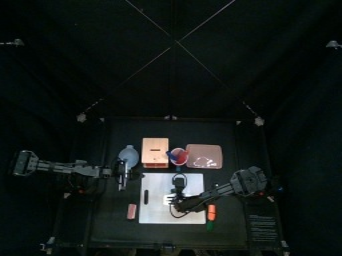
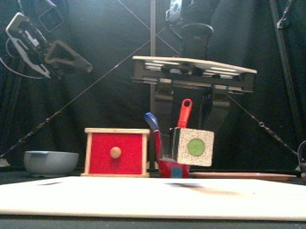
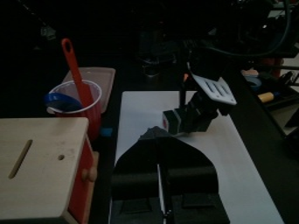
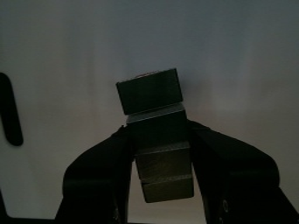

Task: Place sushi on board then cut the sushi with the knife then place the pieces on the plate
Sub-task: Pick knife at handle with right hand

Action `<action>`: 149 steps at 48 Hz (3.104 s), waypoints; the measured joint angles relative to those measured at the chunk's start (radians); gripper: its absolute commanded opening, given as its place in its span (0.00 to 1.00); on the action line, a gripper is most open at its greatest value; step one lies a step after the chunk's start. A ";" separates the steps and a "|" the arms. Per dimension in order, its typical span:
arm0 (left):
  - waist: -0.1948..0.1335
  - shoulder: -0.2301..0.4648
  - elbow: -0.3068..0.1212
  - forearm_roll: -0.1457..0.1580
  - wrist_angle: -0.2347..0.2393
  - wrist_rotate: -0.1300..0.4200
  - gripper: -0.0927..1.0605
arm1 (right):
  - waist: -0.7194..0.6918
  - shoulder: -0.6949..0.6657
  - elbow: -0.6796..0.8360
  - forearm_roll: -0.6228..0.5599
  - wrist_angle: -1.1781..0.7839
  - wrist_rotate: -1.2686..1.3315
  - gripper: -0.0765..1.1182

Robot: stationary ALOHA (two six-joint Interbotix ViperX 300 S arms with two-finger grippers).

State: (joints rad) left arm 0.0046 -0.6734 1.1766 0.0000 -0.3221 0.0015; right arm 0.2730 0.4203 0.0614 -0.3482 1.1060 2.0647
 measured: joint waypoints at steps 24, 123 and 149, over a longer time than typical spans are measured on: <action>0.003 -0.011 0.002 0.003 0.061 0.003 0.06 | -0.009 0.032 -0.008 0.020 0.008 0.000 0.77; 0.049 -0.012 0.014 -0.046 0.072 -0.003 0.06 | -0.649 -0.299 -0.275 0.399 0.410 -2.040 0.77; 0.057 -0.012 0.029 -0.051 0.072 0.000 0.06 | -0.701 -0.155 -0.293 0.414 0.417 -2.128 0.77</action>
State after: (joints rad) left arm 0.0614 -0.6857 1.2057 -0.0506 -0.2500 0.0015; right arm -0.4280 0.2654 -0.2316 0.0660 1.5232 -0.0629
